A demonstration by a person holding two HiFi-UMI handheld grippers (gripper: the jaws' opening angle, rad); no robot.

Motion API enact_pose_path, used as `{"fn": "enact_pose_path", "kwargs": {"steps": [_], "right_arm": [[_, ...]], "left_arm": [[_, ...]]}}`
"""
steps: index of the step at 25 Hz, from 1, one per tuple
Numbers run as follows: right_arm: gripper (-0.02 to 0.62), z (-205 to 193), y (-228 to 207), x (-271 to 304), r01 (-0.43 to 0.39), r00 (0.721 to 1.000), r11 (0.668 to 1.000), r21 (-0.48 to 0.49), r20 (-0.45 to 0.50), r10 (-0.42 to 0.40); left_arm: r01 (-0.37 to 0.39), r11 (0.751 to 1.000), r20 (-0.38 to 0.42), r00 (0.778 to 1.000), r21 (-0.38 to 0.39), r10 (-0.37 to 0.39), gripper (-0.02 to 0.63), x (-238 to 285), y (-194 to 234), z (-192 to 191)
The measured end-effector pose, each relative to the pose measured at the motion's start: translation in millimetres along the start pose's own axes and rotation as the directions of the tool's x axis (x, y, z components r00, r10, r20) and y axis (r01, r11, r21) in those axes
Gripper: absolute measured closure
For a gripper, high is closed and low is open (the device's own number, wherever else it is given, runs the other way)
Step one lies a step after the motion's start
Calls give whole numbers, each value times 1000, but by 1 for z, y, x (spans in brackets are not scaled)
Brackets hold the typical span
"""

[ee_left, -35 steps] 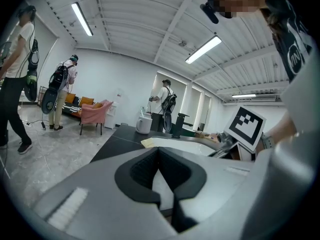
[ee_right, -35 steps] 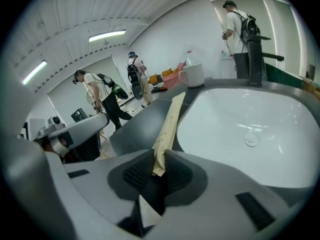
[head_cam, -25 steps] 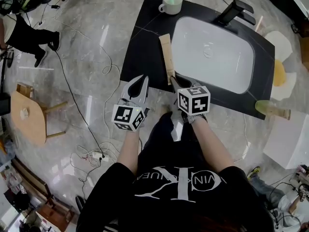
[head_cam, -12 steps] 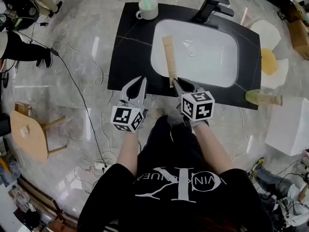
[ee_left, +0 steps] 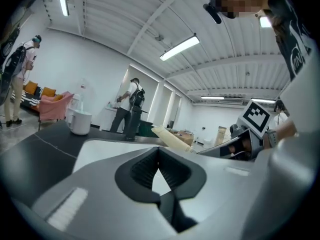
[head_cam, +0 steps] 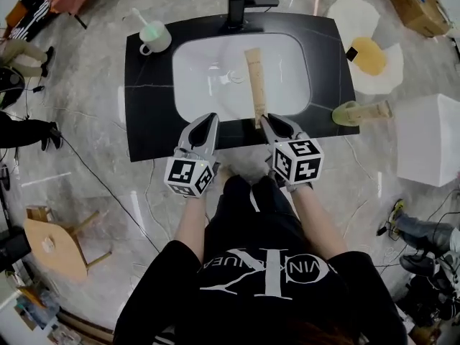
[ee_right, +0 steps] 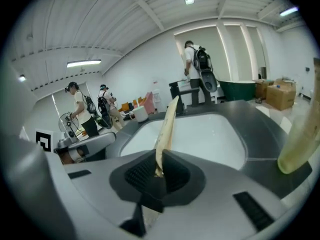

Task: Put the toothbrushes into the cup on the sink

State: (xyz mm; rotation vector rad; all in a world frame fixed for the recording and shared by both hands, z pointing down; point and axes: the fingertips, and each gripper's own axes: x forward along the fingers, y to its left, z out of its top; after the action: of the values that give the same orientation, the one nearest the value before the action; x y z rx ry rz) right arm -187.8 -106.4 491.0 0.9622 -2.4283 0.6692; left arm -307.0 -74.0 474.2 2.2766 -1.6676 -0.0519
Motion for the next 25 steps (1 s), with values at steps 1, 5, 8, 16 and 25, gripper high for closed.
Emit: {"fn": "enact_pose_path", "kwargs": {"steps": [1, 5, 8, 16, 25], "right_arm": [[549, 4, -10, -9, 19, 1000, 1000, 0, 22, -19], [549, 14, -47, -46, 97, 990, 995, 8, 104, -98], [549, 18, -75, -74, 164, 975, 986, 27, 151, -166], [549, 22, -138, -136, 284, 924, 953, 108, 235, -302], [549, 30, -189, -175, 378, 861, 915, 140, 311, -403]], "left_arm": [[21, 1000, -2, 1000, 5, -21, 594, 8, -9, 1], [101, 995, -14, 995, 23, -100, 594, 38, -46, 3], [164, 986, -25, 986, 32, -164, 594, 58, -77, 3], [279, 959, -64, 959, 59, -275, 594, 91, -140, -2], [316, 946, -88, 947, 76, -310, 594, 106, -169, -4]]}}
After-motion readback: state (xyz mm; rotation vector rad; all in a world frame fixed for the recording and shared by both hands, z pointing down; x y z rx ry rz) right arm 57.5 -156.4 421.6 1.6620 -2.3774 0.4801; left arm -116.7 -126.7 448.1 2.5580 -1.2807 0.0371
